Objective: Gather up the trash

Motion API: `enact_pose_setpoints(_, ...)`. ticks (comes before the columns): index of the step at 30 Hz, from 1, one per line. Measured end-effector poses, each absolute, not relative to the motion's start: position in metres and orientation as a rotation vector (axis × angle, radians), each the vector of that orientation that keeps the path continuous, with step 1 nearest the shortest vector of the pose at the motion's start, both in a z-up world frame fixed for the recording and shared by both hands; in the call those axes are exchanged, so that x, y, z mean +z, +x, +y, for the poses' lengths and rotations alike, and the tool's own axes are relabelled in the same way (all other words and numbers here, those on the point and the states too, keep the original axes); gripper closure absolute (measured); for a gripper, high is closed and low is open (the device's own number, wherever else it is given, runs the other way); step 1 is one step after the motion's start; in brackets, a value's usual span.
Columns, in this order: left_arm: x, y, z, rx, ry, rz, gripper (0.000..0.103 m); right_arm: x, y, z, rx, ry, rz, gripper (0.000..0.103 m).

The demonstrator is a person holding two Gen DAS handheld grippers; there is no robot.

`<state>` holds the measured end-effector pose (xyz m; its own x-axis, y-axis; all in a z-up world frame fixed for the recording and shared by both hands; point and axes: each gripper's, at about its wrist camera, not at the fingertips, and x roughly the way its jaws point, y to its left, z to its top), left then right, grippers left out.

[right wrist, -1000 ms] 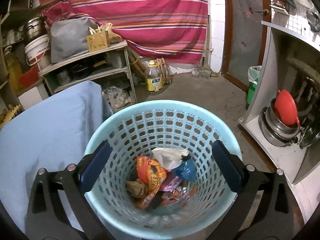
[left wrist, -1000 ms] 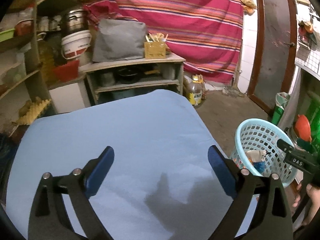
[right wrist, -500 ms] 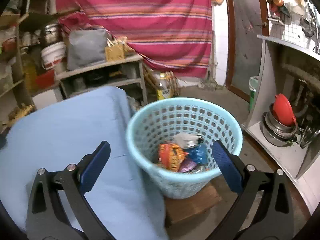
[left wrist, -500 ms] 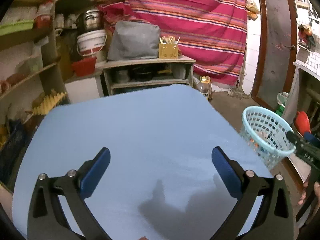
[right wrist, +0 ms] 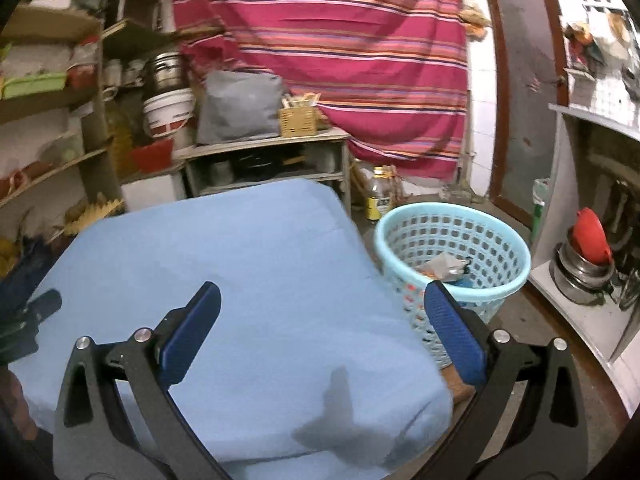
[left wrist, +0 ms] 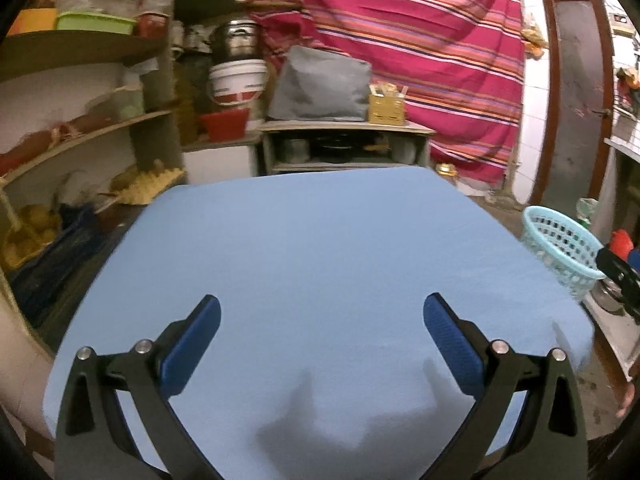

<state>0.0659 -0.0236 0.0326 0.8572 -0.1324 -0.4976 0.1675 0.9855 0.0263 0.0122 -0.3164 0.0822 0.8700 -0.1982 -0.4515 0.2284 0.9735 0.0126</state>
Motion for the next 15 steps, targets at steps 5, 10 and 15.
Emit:
enact_pose_setpoints(5,0.027,0.049,-0.008,-0.103,0.077,0.473,0.004,0.075,0.009,-0.287,-0.184,0.045,0.463,0.004)
enact_pose_setpoints(10,0.021,0.038,-0.003,-0.093,0.07,0.438,0.004,0.069,0.003,-0.269,-0.182,0.006,0.436,0.004)
enact_pose_setpoints(15,0.018,0.038,-0.004,-0.106,0.06,0.437,0.004,0.061,-0.001,-0.261,-0.176,-0.017,0.44,0.004)
